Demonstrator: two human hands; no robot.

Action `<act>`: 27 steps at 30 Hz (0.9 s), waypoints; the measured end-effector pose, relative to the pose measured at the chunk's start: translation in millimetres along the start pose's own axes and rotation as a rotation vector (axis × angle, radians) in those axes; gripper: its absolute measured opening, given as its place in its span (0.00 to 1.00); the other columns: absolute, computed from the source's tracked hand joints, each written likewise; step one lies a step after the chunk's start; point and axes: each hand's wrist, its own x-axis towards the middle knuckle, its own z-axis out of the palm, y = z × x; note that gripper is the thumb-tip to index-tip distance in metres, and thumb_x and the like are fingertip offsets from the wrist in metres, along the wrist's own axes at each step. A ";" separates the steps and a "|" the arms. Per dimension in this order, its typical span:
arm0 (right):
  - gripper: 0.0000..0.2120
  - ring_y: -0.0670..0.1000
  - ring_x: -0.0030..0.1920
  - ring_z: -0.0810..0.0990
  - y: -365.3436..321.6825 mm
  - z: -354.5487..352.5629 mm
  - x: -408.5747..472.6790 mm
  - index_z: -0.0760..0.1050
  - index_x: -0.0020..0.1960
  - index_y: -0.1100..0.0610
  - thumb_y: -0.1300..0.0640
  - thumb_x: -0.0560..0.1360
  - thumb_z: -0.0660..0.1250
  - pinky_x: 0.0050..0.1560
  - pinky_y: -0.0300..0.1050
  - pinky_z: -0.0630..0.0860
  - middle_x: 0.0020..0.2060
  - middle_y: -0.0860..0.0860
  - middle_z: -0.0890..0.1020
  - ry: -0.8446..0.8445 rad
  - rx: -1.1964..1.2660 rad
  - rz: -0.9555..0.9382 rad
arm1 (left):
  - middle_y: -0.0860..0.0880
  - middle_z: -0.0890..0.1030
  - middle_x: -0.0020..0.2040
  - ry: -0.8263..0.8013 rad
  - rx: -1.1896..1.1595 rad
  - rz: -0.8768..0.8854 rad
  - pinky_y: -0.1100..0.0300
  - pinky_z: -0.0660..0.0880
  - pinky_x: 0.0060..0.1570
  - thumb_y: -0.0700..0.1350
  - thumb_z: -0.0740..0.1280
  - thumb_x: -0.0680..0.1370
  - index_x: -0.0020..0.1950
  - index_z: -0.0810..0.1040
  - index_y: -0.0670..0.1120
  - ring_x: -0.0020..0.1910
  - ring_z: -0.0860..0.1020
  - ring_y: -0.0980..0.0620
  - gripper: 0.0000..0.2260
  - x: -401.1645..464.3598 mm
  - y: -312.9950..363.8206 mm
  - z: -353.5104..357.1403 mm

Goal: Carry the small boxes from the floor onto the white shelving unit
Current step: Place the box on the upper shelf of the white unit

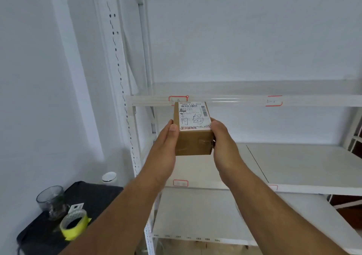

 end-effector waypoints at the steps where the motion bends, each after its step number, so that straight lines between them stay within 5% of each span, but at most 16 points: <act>1: 0.22 0.45 0.65 0.82 -2.3 8.7 12.8 0.77 0.74 0.45 0.46 0.88 0.50 0.59 0.39 0.76 0.65 0.45 0.85 0.009 -0.019 -0.022 | 0.61 0.77 0.75 -0.007 -0.009 0.020 0.48 0.70 0.77 0.81 0.50 0.74 0.79 0.67 0.73 0.76 0.74 0.55 0.35 15.2 -0.1 -7.7; 7: 0.21 0.34 0.55 0.84 -17.7 40.1 80.1 0.83 0.60 0.42 0.47 0.89 0.50 0.53 0.34 0.73 0.60 0.40 0.87 0.019 -0.052 -0.118 | 0.62 0.82 0.71 -0.028 -0.078 0.092 0.51 0.70 0.78 0.66 0.53 0.86 0.78 0.75 0.64 0.71 0.78 0.60 0.24 96.5 6.9 -35.0; 12: 0.22 0.33 0.54 0.84 -23.3 49.4 138.6 0.84 0.54 0.40 0.45 0.89 0.50 0.57 0.37 0.75 0.52 0.36 0.89 0.036 -0.060 -0.137 | 0.61 0.83 0.71 -0.020 -0.075 0.118 0.48 0.68 0.79 0.71 0.55 0.80 0.76 0.78 0.62 0.73 0.78 0.58 0.29 158.7 12.7 -37.8; 15: 0.22 0.29 0.45 0.84 -26.1 46.6 176.7 0.83 0.50 0.40 0.45 0.90 0.50 0.50 0.30 0.75 0.41 0.30 0.88 0.031 -0.070 -0.121 | 0.62 0.83 0.69 -0.024 -0.052 0.140 0.50 0.69 0.79 0.67 0.54 0.84 0.74 0.79 0.61 0.71 0.79 0.60 0.25 195.5 14.2 -31.9; 17: 0.21 0.33 0.48 0.84 -26.9 43.5 201.7 0.82 0.52 0.41 0.44 0.90 0.50 0.48 0.30 0.74 0.44 0.33 0.87 0.016 -0.073 -0.105 | 0.61 0.83 0.69 -0.015 -0.056 0.124 0.53 0.70 0.78 0.66 0.54 0.85 0.75 0.79 0.60 0.70 0.79 0.60 0.24 219.3 15.1 -26.9; 19: 0.20 0.34 0.50 0.82 -28.5 39.2 226.9 0.81 0.53 0.41 0.43 0.89 0.51 0.50 0.32 0.73 0.48 0.35 0.85 -0.004 -0.062 -0.091 | 0.61 0.85 0.64 -0.025 -0.078 0.111 0.57 0.74 0.73 0.63 0.55 0.87 0.68 0.81 0.60 0.64 0.82 0.63 0.19 243.3 18.0 -22.1; 22: 0.21 0.35 0.45 0.82 -35.4 34.3 263.4 0.80 0.48 0.40 0.43 0.89 0.52 0.47 0.33 0.73 0.45 0.36 0.84 -0.031 -0.064 -0.070 | 0.65 0.88 0.53 -0.026 -0.086 0.102 0.66 0.79 0.53 0.61 0.54 0.88 0.58 0.83 0.63 0.49 0.86 0.69 0.17 279.8 25.3 -13.9; 27: 0.21 0.35 0.35 0.84 -40.3 33.5 316.6 0.81 0.48 0.41 0.43 0.89 0.52 0.39 0.33 0.74 0.36 0.36 0.86 -0.041 -0.079 -0.068 | 0.62 0.90 0.50 -0.012 -0.095 0.060 0.66 0.83 0.40 0.63 0.53 0.88 0.61 0.83 0.61 0.46 0.89 0.64 0.19 327.2 29.2 -7.3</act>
